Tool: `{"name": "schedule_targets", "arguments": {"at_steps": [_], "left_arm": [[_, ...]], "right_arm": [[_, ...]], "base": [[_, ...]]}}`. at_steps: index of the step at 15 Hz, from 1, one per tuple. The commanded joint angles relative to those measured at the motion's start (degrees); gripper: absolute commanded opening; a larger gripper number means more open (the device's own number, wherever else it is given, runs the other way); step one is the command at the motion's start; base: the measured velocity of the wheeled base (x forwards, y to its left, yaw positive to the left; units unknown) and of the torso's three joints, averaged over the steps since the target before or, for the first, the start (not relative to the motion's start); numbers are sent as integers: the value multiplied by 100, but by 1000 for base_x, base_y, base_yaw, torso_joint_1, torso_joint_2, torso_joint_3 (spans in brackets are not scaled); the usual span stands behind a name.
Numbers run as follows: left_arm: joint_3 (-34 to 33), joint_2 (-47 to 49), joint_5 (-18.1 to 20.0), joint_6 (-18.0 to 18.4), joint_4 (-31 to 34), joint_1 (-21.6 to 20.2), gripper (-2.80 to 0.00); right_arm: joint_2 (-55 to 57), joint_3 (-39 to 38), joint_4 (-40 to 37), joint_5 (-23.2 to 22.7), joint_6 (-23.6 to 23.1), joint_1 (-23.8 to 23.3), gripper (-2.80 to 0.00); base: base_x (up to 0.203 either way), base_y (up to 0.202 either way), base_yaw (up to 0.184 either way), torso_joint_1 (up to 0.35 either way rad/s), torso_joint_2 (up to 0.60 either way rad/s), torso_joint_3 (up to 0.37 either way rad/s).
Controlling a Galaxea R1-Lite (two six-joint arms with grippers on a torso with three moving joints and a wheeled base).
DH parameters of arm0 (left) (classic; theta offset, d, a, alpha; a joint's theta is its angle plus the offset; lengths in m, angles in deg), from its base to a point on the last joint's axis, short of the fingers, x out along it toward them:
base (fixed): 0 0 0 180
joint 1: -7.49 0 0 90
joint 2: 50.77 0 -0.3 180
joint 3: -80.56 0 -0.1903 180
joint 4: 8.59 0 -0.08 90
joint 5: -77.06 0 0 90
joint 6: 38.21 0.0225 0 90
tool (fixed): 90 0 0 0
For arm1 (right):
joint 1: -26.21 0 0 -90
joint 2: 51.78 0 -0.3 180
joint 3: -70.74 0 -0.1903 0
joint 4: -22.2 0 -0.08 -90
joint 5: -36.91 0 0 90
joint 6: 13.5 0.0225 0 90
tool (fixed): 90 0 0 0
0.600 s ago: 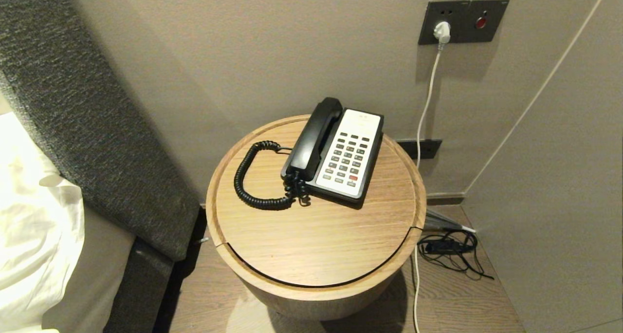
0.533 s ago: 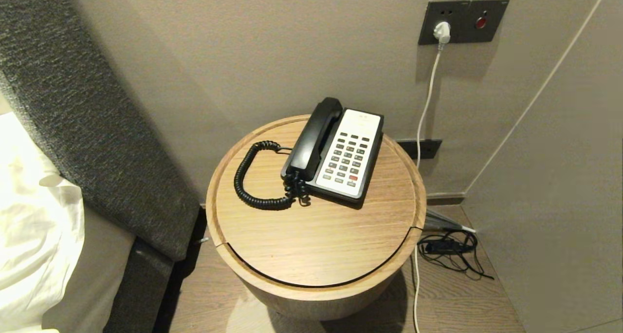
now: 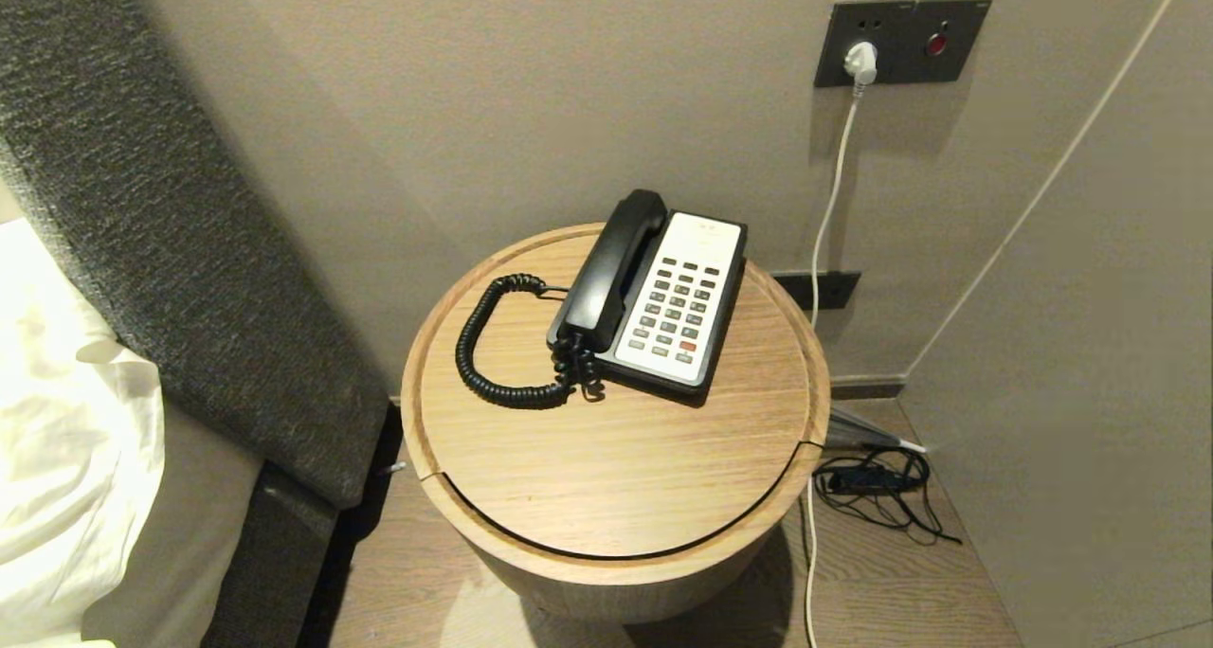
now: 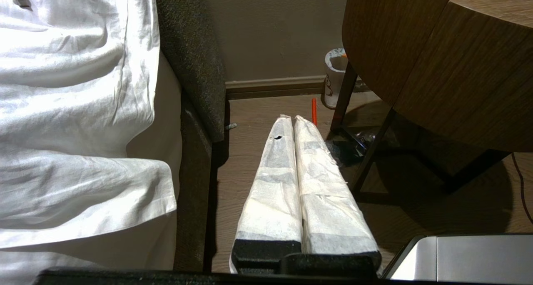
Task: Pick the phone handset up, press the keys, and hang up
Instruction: Pick up the desk phone handset
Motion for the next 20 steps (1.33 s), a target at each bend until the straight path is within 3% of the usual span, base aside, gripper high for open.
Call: {"name": "schedule_targets", "arguments": {"at_steps": [1,3,6,9,12,14,17,19,20], "left_arm": [[13,9,4,-44,5,0,-280],[300,25,58,-129,88,2,-280],[1949,856,553,-150,682,-9,-280],[4410,3082,1300,-375,1490,-17,-280],[6374,5292,2187,-792,2072,31,-280],[7414,6570,2563,-1140,2311,329,-280],[8845,8193,2810,-1732,2575,1059,-280],[9721,8992,2682,-1906,2831,1644,-280],[9971,9273,2428,-1884,2984,2030,-280]], "right_arm": [[0,0,1,0,-3,0,-280],[0,0,1,0,-3,0,-280],[9,0,1,0,-3,0,-280],[9,0,1,0,-3,0,-280],[9,0,1,0,-3,0,-280],[9,0,1,0,-3,0,-280],[3,0,1,0,-3,0,-280],[7,0,1,0,-3,0,-280],[9,0,1,0,-3,0,-280]], "base": [[0,0,0,0,0,0],[0,0,0,0,0,0],[0,0,0,0,0,0],[0,0,0,0,0,0],[0,0,0,0,0,0],[0,0,0,0,0,0],[0,0,0,0,0,0],[0,0,0,0,0,0],[0,0,0,0,0,0]]}}
